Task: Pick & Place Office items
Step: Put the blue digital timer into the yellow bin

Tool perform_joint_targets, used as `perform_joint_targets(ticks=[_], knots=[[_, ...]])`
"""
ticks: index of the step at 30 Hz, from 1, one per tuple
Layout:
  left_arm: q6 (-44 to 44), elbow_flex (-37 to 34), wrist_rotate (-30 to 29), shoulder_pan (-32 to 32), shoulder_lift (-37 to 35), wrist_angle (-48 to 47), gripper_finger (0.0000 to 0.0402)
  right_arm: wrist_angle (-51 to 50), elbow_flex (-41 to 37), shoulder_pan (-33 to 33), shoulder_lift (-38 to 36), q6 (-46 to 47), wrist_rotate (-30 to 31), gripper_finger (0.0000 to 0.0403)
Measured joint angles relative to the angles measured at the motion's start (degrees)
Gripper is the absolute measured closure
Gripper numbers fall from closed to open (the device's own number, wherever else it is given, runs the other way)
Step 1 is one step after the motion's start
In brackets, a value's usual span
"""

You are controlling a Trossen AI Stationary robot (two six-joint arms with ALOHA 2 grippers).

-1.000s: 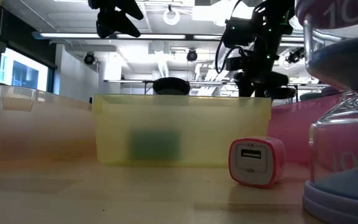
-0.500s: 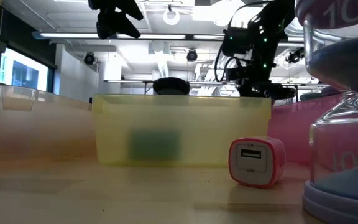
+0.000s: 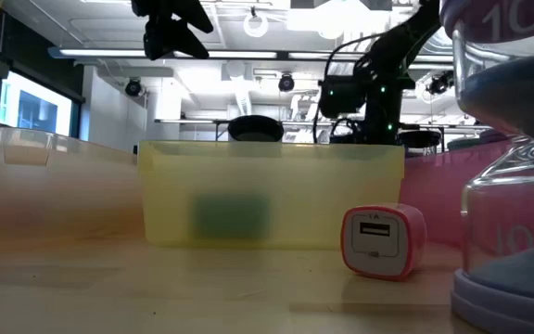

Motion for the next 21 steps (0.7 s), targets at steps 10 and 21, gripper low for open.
perform_joint_targets(ticks=[10,21], knots=[[0.1,0.0,0.0,0.0,0.0,-0.3,0.0201,1.1,0.2,0.0,4.2,-2.7,0.0,0.0083],[-0.6,0.0,0.0,0.0,0.0,0.6,0.0201,-0.4,0.1,0.1,4.5,-2.5,-1.2,0.0246]])
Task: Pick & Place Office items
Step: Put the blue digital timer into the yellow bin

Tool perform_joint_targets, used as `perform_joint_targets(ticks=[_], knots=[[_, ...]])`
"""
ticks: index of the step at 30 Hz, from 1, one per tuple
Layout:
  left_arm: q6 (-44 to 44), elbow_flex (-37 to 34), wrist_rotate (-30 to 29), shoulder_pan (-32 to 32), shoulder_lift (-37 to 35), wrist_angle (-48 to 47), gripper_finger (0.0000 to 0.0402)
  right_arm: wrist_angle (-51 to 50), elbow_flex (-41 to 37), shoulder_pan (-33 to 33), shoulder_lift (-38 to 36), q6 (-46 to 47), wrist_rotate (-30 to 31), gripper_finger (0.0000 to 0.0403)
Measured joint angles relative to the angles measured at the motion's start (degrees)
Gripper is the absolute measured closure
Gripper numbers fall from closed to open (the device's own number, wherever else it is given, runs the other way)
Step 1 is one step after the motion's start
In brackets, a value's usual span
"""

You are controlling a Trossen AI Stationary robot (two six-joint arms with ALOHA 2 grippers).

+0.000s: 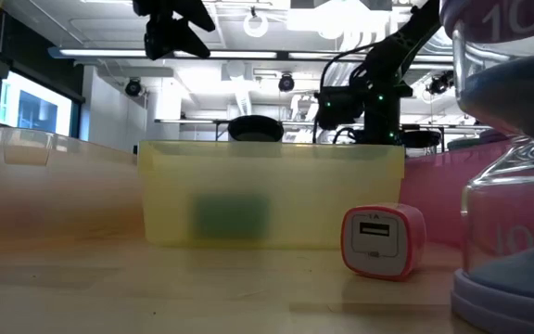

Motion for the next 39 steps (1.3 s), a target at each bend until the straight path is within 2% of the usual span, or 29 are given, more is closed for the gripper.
perform_joint_targets(ticks=[5,7,11,16,21,24,31,35,39], knots=[[0.0,0.0,-2.6,0.0,0.1,1.2,0.0201,-1.6,0.0,0.0,0.1,0.2,-1.3,0.0361],[-0.1,0.0,-3.6,0.0,0.4,1.6,0.0201,-1.7,-0.1,0.1,-0.1,0.1,-1.2,0.039],[-0.2,0.0,-4.4,0.0,1.7,1.8,0.0201,-0.7,-0.3,0.2,-0.9,0.1,-0.2,0.04],[0.2,-0.1,-3.5,-0.1,4.9,1.9,0.0201,1.3,0.0,0.3,-3.2,4.5,10.0,0.0401],[0.5,-0.1,3.8,1.4,5.2,1.4,0.0201,-1.0,1.9,1.6,-7.6,10.3,11.3,0.04],[3.8,-0.1,7.2,3.6,3.9,0.5,0.0201,-0.6,3.0,2.5,-11.1,15.7,10.8,0.04],[8.7,-0.1,22.6,9.7,1.7,-4.7,0.0201,0.6,3.3,3.1,-17.0,30.1,6.7,0.0401],[11.7,-0.1,27.9,11.6,1.7,-5.8,0.0201,0.3,3.3,3.6,-18.5,34.7,8.6,0.0401],[14.4,-0.1,30.1,13.0,1.7,-6.7,0.0201,0.7,3.3,4.7,-19.5,37.2,7.3,0.0401]])
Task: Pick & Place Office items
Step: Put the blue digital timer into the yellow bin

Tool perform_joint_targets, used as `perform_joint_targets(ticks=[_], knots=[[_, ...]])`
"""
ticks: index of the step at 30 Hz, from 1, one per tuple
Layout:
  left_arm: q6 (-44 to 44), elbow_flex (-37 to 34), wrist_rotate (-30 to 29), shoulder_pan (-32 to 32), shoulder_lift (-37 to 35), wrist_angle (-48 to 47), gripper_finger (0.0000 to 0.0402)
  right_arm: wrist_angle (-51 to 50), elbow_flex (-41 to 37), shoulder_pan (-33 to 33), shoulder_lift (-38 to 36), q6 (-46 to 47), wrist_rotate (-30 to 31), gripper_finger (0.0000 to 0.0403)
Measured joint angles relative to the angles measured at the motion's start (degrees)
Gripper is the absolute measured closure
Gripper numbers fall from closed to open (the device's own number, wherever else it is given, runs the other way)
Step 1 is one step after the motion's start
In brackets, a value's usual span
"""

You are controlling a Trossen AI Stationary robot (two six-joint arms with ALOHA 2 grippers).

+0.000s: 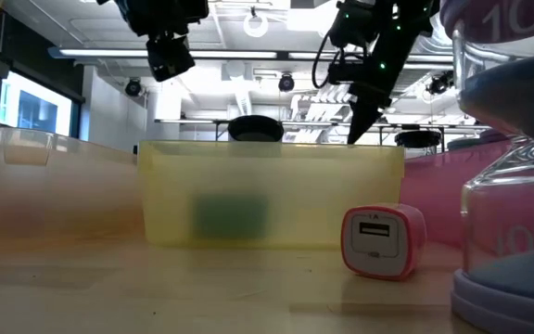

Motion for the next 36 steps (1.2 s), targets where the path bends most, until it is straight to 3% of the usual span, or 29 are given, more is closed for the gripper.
perform_joint_targets(ticks=[8,21,25,32,36], knots=[[2.0,0.0,1.1,0.4,0.0,-1.1,0.0201,0.5,0.0,1.2,0.0,6.1,7.5,0.0401],[2.1,-0.2,2.4,-0.6,0.0,-1.6,0.0201,1.1,0.0,1.9,-0.1,10.9,7.6,0.0351],[2.1,-0.2,2.4,-0.6,0.0,-1.6,0.0201,1.6,0.0,2.5,-0.1,9.3,6.1,0.0322],[2.0,-0.2,2.4,-0.6,0.0,-1.7,0.0201,4.1,0.0,3.5,-0.1,8.2,-1.8,0.0241],[2.0,-0.2,2.4,-0.6,0.0,-2.1,0.0201,5.4,0.0,4.2,-0.1,7.5,-1.6,0.0187]])
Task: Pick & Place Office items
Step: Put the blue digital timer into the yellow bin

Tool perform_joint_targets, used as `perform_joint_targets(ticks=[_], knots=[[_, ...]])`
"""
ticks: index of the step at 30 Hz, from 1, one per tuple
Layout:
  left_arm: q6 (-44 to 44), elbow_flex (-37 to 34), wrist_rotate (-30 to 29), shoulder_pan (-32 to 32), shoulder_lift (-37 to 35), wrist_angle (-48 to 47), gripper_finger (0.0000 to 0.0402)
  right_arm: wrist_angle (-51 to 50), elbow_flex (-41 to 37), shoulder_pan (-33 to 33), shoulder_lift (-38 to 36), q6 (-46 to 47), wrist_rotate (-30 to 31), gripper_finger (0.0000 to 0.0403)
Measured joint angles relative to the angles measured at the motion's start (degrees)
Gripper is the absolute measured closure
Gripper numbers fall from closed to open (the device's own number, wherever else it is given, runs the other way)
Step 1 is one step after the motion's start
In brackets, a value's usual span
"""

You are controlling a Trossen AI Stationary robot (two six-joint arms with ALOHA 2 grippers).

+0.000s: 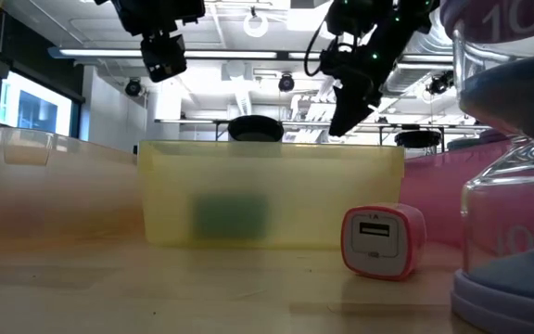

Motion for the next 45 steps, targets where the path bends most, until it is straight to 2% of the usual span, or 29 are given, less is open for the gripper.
perform_joint_targets(ticks=[5,7,13,15,17,19,22,25,28,31,33,39,45], knots=[[0.1,0.0,0.0,0.0,0.0,-0.4,0.0201,-0.2,0.0,0.0,0.0,-0.1,1.8,0.0141],[0.2,0.0,-0.1,0.0,0.0,-0.4,0.0201,-0.9,0.0,-0.1,0.0,2.5,6.8,0.0132],[0.4,0.0,-0.1,1.0,0.0,-0.4,0.0201,-10.1,0.0,-0.2,0.0,12.3,27.9,0.0126],[0.4,0.0,-0.1,1.2,0.0,-0.3,0.0201,-14.5,0.0,-0.2,0.0,14.2,31.6,0.0126],[0.4,0.0,-0.1,1.3,0.0,-0.3,0.0201,-17.8,0.0,-0.1,0.0,16.5,32.1,0.0126],[0.5,0.0,-0.1,1.3,0.0,-0.3,0.0201,-19.6,0.0,-0.1,0.0,16.4,31.1,0.0126],[0.7,0.0,0.0,1.3,0.0,-0.3,0.0201,-19.8,0.0,-0.1,0.0,11.0,30.3,0.0126],[0.7,0.0,0.1,1.3,0.0,-0.3,0.0201,-19.2,0.0,0.2,0.0,9.8,26.1,0.0126],[1.1,0.0,0.8,1.3,0.0,-0.3,0.0201,-17.9,0.0,-1.5,0.0,15.2,18.2,0.0126],[1.6,0.0,1.1,1.3,0.0,-0.4,0.0201,-18.0,0.0,-6.0,0.0,23.3,6.6,0.0128],[1.7,0.0,1.3,1.3,0.0,-0.8,0.0201,-18.0,0.0,-9.3,0.0,27.0,1.4,0.0131],[1.9,0.0,2.7,1.3,0.0,-1.2,0.0201,-18.1,0.0,-15.9,0.3,27.6,-6.2,0.0133],[2.6,0.0,3.5,1.3,0.0,-1.3,0.0201,-17.8,-0.3,-16.5,2.7,25.5,-7.7,0.0133]])
